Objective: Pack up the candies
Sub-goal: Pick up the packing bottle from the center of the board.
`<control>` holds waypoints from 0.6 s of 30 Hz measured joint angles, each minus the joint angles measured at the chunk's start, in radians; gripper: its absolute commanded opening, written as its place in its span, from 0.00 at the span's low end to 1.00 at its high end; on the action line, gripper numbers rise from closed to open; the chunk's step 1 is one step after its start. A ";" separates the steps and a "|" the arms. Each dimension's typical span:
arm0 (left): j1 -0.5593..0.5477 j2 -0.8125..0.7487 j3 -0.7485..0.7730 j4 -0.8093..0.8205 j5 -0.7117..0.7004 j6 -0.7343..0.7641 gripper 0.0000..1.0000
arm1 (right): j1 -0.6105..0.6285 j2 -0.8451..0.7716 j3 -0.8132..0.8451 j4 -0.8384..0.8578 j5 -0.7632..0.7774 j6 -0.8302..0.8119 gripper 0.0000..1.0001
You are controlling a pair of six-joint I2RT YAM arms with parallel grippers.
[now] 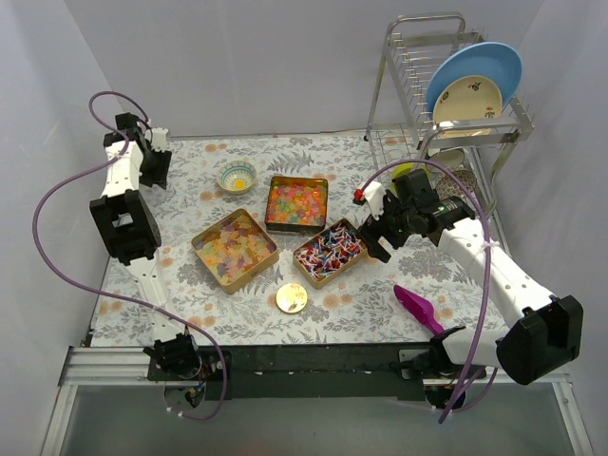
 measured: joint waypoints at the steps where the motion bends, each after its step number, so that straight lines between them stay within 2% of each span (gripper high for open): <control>1: -0.004 0.006 0.000 0.006 0.000 0.006 0.39 | 0.000 0.000 0.000 0.002 0.001 0.000 0.97; 8: -0.010 0.044 -0.001 0.044 -0.032 0.024 0.34 | 0.000 0.005 0.000 0.003 0.027 -0.002 0.97; 15: -0.010 0.056 -0.025 0.075 -0.056 0.043 0.20 | 0.000 0.029 0.002 0.018 0.054 -0.012 0.97; 18: -0.010 0.056 -0.030 0.086 -0.060 0.048 0.08 | 0.000 0.042 0.007 0.019 0.062 -0.019 0.97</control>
